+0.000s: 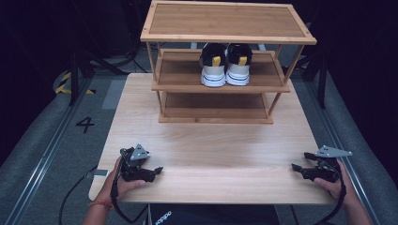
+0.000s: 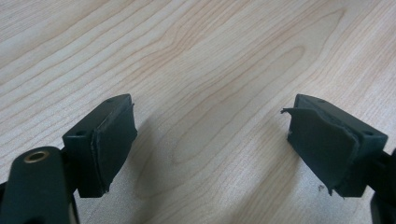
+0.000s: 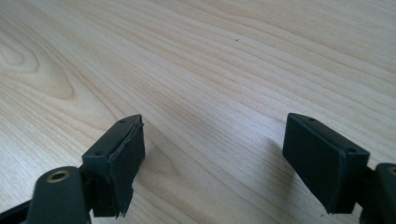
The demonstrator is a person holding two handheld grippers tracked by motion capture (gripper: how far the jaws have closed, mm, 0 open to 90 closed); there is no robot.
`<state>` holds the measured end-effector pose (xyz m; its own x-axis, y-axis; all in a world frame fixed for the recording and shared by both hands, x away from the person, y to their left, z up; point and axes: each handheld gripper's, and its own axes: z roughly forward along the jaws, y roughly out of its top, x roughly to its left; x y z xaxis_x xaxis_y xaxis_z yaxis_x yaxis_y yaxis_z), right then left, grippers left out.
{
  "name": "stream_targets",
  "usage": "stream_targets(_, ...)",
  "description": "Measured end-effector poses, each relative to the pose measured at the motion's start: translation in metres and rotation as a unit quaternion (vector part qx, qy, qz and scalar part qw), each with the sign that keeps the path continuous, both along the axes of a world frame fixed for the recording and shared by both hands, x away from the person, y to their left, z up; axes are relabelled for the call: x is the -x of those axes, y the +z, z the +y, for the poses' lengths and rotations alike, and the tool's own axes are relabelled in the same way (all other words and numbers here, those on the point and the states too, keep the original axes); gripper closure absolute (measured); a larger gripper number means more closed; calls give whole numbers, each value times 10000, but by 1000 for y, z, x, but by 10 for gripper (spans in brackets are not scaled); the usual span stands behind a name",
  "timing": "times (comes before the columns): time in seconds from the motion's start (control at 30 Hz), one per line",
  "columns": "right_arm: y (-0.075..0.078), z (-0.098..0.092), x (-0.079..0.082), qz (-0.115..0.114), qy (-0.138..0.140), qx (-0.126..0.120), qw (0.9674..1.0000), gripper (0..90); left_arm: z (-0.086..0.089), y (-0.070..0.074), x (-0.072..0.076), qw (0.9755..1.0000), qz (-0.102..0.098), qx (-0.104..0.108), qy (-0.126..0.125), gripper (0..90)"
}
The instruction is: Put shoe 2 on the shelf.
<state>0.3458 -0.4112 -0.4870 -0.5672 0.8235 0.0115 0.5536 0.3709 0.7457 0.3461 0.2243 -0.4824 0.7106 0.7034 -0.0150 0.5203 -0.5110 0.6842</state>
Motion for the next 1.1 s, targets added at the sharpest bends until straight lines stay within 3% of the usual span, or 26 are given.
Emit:
stream_targets(0.57, 0, 2, 1, -10, -220, 24, 9998, 206, 0, 0, -1, 10000, -39, -56, -29, 151)
stream_targets(1.1, 0, 2, 1, -12, -222, 29, 9997, 205, 0, 0, -2, 10000, -17, -9, -21, 148)
